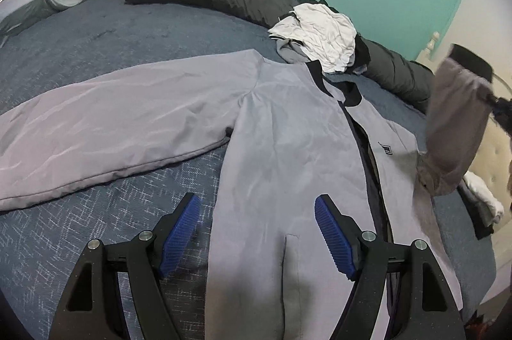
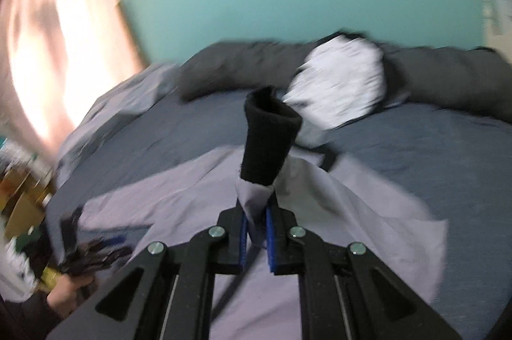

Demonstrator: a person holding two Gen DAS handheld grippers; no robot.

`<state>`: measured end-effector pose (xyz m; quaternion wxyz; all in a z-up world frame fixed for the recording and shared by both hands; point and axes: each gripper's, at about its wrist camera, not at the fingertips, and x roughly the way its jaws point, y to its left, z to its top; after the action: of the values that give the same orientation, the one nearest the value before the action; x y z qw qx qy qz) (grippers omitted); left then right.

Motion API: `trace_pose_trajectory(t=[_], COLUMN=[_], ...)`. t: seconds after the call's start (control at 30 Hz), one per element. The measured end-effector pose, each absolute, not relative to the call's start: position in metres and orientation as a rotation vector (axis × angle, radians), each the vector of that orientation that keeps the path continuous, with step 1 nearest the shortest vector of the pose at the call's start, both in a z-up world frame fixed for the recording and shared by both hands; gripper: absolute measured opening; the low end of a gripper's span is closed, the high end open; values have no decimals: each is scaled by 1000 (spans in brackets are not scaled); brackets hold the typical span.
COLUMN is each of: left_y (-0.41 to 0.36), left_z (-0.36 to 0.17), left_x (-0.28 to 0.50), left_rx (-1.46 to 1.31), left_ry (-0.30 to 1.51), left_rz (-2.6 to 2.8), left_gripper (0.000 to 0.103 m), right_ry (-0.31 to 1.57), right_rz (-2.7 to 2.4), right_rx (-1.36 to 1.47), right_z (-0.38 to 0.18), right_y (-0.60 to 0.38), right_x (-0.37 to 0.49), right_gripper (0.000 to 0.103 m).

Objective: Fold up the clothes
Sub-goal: 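Carry the sleeve by its cuff across the jacket body toward the left tool and release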

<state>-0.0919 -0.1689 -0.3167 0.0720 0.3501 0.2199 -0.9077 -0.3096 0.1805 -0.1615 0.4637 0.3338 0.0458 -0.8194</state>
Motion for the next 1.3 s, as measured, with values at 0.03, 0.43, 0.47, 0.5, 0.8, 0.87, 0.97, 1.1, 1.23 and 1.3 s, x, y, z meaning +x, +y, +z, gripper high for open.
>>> trace_pose_trajectory(t=[0.03,0.43,0.47,0.5,0.8,0.87,0.97,1.1,1.23,1.3], left_y=[-169,-171,-170,-169,-169,-169,-169,-167,-164,-162], left_z=[-317,-317,-317,-318,-316,-316,-315,-313,-310,-311], left_x=[-91,-90,-90,-91,-90,-90,-90,-91,-90,-91], left_rx=[1055,1060,1064,1068,1070,1077,1087,1098,1094,1106], left_ry=[665,702,695,689,682,680,678,671,674,675], left_rz=[-2731,-2739,-2741,-2743,-2747,-2749,-2752,-2758,-2767,-2774], left_gripper=[78,78,78,78,78,78,78,78,79,79], right_ry=[130,171,171,177,200,209,223,245,254,237], right_rz=[-1982,-1713,-1689,-1670,-1544,-1518,-1479,-1437,-1429,-1428], right_rx=[839,1015,1014,1017,1091,1109,1135,1172,1196,1199], right_z=[-172,-259,-262,-263,-295,-300,-309,-319,-318,-315], right_y=[168,95,94,95,91,89,86,83,88,94], right_x=[-302,-250,-247,-242,-219,-215,-209,-200,-194,-193], right_gripper=[9,9,9,9,9,9,9,12,26,39])
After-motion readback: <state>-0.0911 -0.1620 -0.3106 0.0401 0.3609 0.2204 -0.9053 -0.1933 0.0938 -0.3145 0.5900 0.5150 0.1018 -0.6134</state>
